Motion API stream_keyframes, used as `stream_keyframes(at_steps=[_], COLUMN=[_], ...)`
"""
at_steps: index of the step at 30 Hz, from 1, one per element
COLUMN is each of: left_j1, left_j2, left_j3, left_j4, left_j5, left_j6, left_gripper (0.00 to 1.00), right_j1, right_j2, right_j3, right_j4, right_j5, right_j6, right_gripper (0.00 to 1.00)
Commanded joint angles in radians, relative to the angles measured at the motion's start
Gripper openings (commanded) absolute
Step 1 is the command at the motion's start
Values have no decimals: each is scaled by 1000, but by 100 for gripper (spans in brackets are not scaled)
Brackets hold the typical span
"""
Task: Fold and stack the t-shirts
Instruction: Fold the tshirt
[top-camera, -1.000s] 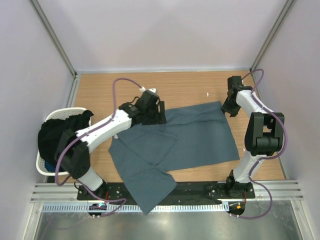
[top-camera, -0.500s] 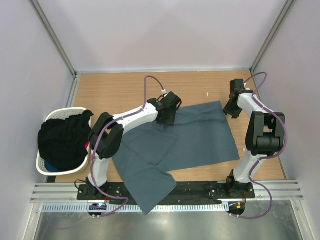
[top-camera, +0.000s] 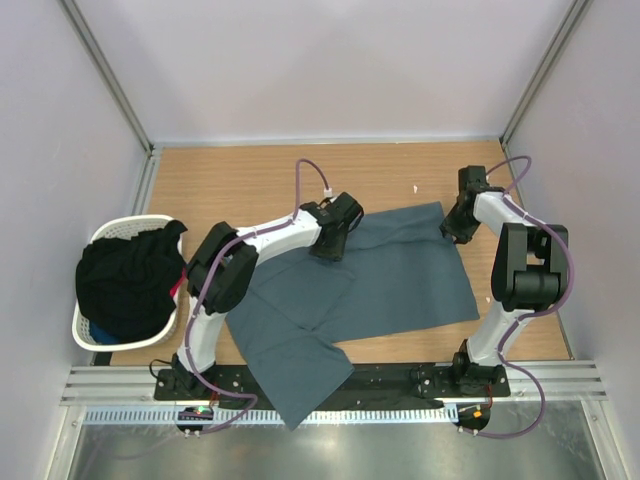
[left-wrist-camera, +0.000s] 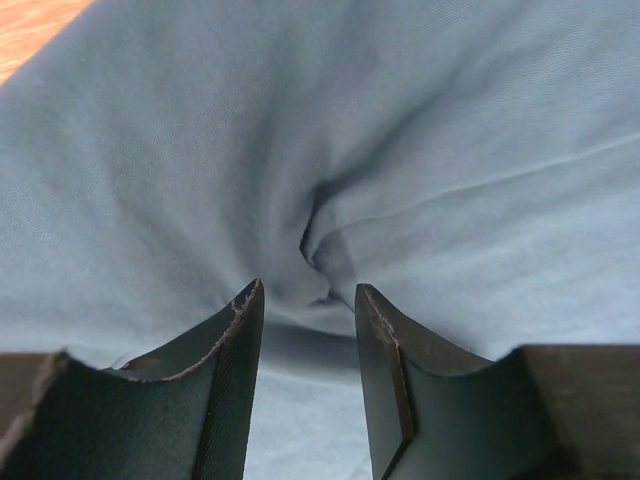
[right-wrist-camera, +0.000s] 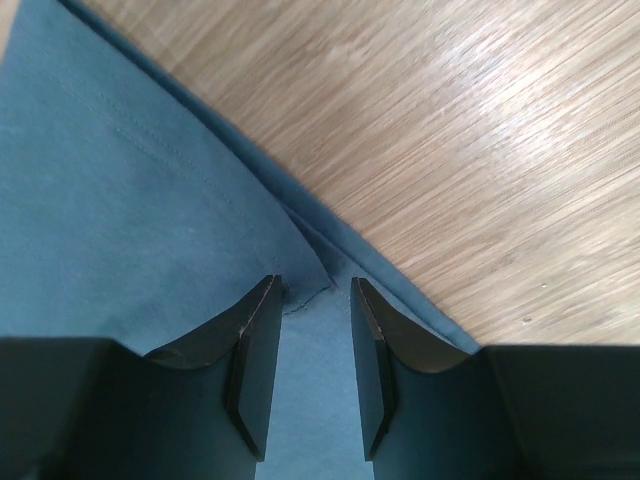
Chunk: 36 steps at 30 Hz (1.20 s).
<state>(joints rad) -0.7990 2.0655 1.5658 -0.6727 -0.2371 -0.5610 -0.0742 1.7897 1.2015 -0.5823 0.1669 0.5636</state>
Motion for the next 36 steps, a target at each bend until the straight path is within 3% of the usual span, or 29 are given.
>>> stream_keyframes(at_steps=[1,4,7,11,17,25,36], left_j1=[1,1,1,1,1,1,20], left_j2=[18,28,30,21,-16,-76,-146], left_j3=[8,7,-4,-15,-26,-52,-95], left_j4=[7,7,10,10,-4,-39,-54], left_j5=[-33,-28,-16,-5,2,33,102], left_j6=[35,38,32,24,32,65,93], left_gripper=[42,41,34,18,2,0,0], right_j1=[-4,-4,-4,-3,-4,-4,-3], right_j2=[-13,-9,-6,-1,8,-9,-33], right_j3=[-13,-25,-26,-22,-23,-19,35], right_j4=[22,35,39,45,52,32,-21], right_j5=[-38,-47,-55,-53,-52,-18,69], right_j6=[25,33,36,35,35,18,-39], right_gripper=[40,40,40,36,26,1,1])
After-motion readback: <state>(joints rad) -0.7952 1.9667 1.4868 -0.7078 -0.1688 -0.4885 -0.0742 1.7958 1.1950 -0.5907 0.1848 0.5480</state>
